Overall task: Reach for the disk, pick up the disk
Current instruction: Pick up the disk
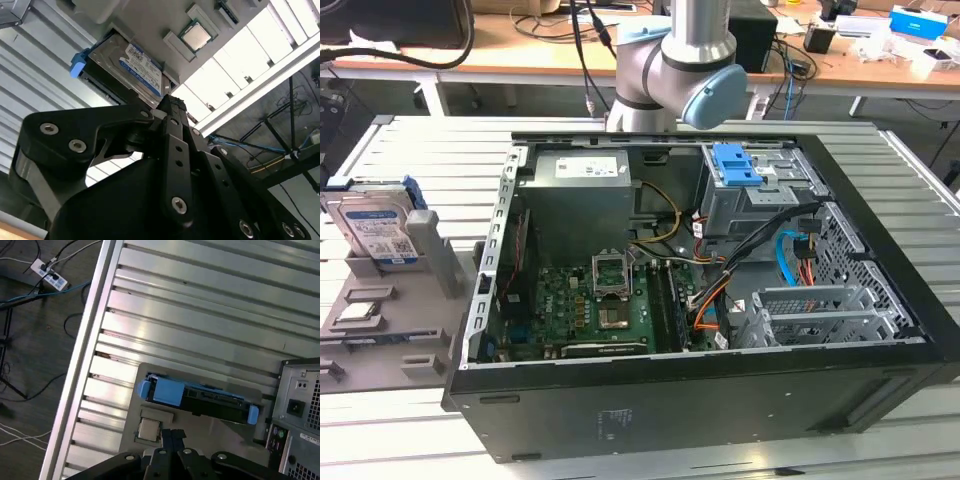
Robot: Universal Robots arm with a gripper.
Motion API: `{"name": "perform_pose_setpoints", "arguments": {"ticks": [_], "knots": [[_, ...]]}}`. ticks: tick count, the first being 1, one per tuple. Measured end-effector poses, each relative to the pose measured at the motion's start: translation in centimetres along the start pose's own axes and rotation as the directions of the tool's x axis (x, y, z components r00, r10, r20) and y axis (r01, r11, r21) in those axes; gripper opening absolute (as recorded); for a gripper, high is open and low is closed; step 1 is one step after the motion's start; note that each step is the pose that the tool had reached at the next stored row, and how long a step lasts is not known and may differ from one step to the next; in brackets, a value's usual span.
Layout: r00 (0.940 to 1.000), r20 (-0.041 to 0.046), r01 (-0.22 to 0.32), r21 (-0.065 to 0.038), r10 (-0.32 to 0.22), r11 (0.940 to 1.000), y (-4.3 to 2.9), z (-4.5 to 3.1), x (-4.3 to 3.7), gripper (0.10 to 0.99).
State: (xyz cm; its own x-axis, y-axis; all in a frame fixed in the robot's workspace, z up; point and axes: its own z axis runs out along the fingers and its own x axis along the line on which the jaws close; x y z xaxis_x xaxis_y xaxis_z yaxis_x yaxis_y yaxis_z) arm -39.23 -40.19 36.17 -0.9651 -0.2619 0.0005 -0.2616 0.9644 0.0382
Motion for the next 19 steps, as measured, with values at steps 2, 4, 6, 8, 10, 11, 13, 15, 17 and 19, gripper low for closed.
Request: {"name": "perform_pose_setpoints", "arguments": {"ticks": [2, 4, 6, 8, 10, 11, 13, 15, 17, 19], "knots": [[0.9969, -0.0030, 0.079, 0.000, -0.079, 0.9969, 0.00, 0.00, 0.00, 0.106], [0.9948, -0.0039, 0.101, 0.000, -0.101, 0.9948, 0.00, 0.00, 0.00, 0.106], [0.9902, -0.0053, 0.139, 0.000, -0.139, 0.9902, 0.00, 0.00, 0.00, 0.106], [0.9850, -0.0066, 0.172, -0.001, -0.172, 0.9850, 0.00, 0.00, 0.00, 0.106], [0.9756, -0.0084, 0.219, -0.001, -0.219, 0.9757, 0.00, 0.00, 0.00, 0.106], [0.9716, -0.0090, 0.236, -0.001, -0.236, 0.9717, 0.00, 0.00, 0.00, 0.106], [0.9633, -0.0103, 0.268, -0.001, -0.268, 0.9634, 0.00, 0.00, 0.00, 0.106], [0.9548, -0.0114, 0.297, -0.002, -0.297, 0.9548, 0.00, 0.00, 0.00, 0.106], [0.9477, -0.0122, 0.319, -0.002, -0.319, 0.9478, 0.00, 0.00, 0.00, 0.106], [0.9328, -0.0138, 0.360, -0.002, -0.360, 0.9329, 0.00, 0.00, 0.00, 0.106]]}}
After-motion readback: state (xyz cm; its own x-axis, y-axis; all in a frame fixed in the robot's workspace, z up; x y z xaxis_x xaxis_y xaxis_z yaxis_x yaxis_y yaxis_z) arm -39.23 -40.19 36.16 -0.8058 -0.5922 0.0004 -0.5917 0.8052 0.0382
